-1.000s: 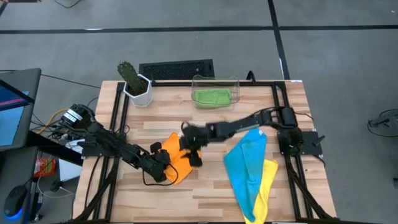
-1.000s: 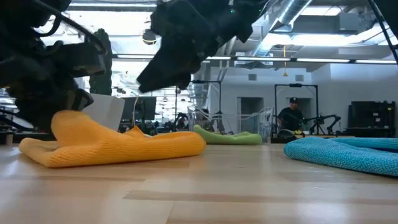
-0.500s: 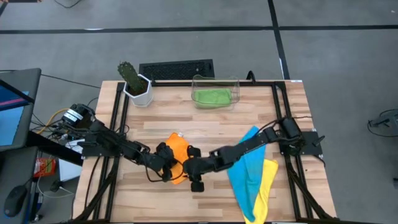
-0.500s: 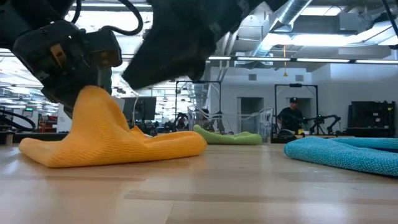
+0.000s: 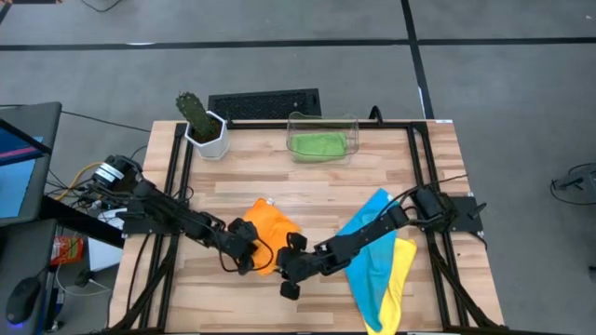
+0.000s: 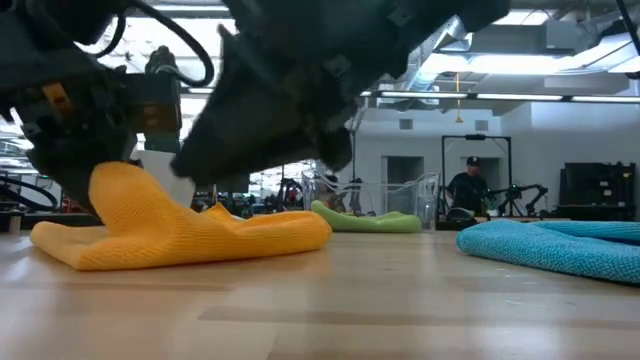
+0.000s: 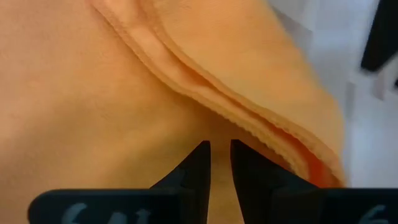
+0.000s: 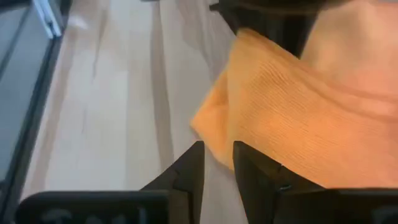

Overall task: Fold microfiber towels
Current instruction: Fold the orange towel

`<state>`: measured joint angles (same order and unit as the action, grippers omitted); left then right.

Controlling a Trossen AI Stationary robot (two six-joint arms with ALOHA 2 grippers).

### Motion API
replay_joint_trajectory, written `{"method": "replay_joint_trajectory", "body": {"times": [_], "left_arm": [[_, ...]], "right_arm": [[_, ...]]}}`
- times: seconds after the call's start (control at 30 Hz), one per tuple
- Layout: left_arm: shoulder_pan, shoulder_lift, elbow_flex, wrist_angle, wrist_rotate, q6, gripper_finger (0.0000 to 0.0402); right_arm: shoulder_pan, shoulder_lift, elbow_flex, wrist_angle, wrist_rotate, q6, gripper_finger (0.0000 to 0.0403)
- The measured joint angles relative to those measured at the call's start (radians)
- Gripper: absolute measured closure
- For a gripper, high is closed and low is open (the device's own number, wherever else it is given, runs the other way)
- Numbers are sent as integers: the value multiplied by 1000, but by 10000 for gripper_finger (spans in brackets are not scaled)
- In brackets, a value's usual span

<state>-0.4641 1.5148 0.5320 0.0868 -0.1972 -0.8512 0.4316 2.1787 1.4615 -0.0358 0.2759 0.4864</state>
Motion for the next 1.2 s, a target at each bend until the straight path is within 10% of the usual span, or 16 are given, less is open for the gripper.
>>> {"method": "replay_joint_trajectory", "body": {"times": [0.37,0.77,1.2], "left_arm": [[-44,23,21,-45,96,-180,347],[-45,94,24,267,-43,-261,347],[6,92,61,98,222,-187,347]], "right_arm": [[-2,3,-4,-40,19,71,315],[7,-19,-1,-189,-4,135,328],[52,-14,51,-83,41,131,328]]}}
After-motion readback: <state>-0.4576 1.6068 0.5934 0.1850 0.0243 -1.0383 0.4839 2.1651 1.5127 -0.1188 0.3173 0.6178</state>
